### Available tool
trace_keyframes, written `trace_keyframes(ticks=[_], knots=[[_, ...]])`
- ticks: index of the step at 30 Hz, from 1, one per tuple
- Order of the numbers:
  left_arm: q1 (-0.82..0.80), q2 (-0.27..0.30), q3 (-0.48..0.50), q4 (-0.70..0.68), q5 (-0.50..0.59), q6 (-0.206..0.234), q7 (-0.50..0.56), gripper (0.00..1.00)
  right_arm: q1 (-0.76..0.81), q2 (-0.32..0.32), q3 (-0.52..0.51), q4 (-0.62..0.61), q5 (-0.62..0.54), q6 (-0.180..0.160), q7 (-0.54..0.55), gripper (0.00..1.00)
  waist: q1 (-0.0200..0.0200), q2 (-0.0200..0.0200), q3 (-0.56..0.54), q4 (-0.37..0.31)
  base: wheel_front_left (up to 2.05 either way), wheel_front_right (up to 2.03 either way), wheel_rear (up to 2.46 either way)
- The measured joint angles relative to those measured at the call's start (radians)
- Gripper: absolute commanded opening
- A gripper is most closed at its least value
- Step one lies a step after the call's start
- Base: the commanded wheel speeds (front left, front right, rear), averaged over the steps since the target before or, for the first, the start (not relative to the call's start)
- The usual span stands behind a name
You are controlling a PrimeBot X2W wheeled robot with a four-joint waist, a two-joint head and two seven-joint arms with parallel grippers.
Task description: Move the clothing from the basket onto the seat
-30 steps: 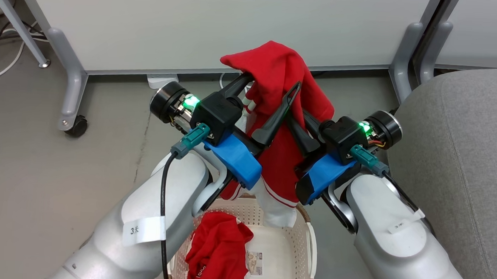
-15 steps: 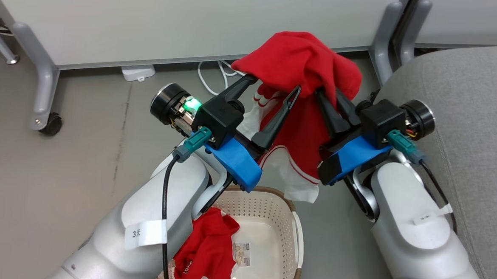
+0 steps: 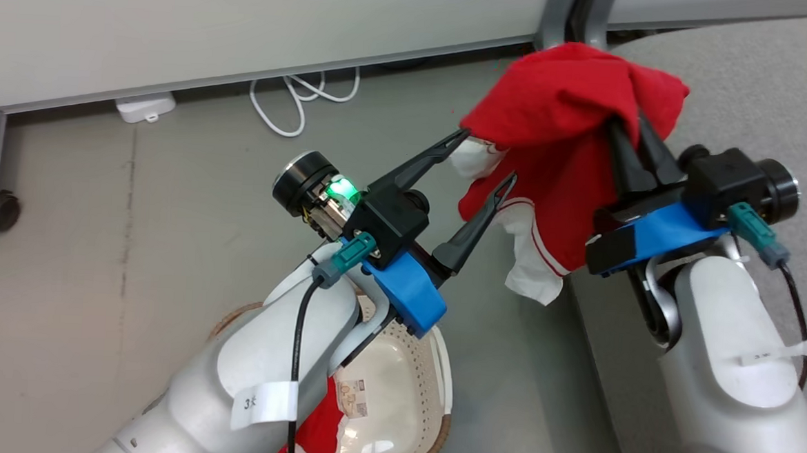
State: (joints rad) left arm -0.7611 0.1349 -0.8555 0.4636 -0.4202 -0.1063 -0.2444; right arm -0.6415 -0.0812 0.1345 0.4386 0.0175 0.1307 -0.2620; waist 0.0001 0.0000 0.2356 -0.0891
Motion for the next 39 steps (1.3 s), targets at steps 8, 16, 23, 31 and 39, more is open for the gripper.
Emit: trace_keyframes(ticks=[8, 16, 23, 31, 39], knots=[[-0.003, -0.003, -0.041, -0.017, 0.015, -0.006, 0.006, 1.0, 0.047, -0.011, -0.098, -0.06, -0.017, 0.0, 0.0, 0.0, 0.0, 0.0, 0.038, -0.068, 0.0, 0.0, 0.0], [-0.009, 0.005, -0.073, -0.033, 0.024, -0.008, 0.01, 1.0, 0.125, -0.016, -0.191, -0.138, -0.026, 0.0, 0.0, 0.0, 0.0, 0.0, 0.074, -0.131, 0.0, 0.0, 0.0], [-0.019, 0.008, -0.099, -0.047, 0.032, -0.009, 0.013, 1.0, 0.194, -0.013, -0.267, -0.189, -0.03, 0.0, 0.0, 0.0, 0.0, 0.0, 0.105, -0.175, 0.0, 0.0, 0.0], [-0.025, 0.01, -0.137, -0.053, 0.039, -0.014, 0.014, 1.0, 0.254, 0.009, -0.315, -0.22, -0.027, 0.0, 0.0, 0.0, 0.0, 0.0, 0.134, -0.21, 0.0, 0.0, 0.0], [-0.027, 0.01, -0.154, -0.053, 0.038, -0.015, 0.013, 1.0, 0.281, 0.022, -0.327, -0.226, -0.022, 0.0, 0.0, 0.0, -0.0001, 0.0, 0.145, -0.217, 0.0, 0.0, 0.0]])
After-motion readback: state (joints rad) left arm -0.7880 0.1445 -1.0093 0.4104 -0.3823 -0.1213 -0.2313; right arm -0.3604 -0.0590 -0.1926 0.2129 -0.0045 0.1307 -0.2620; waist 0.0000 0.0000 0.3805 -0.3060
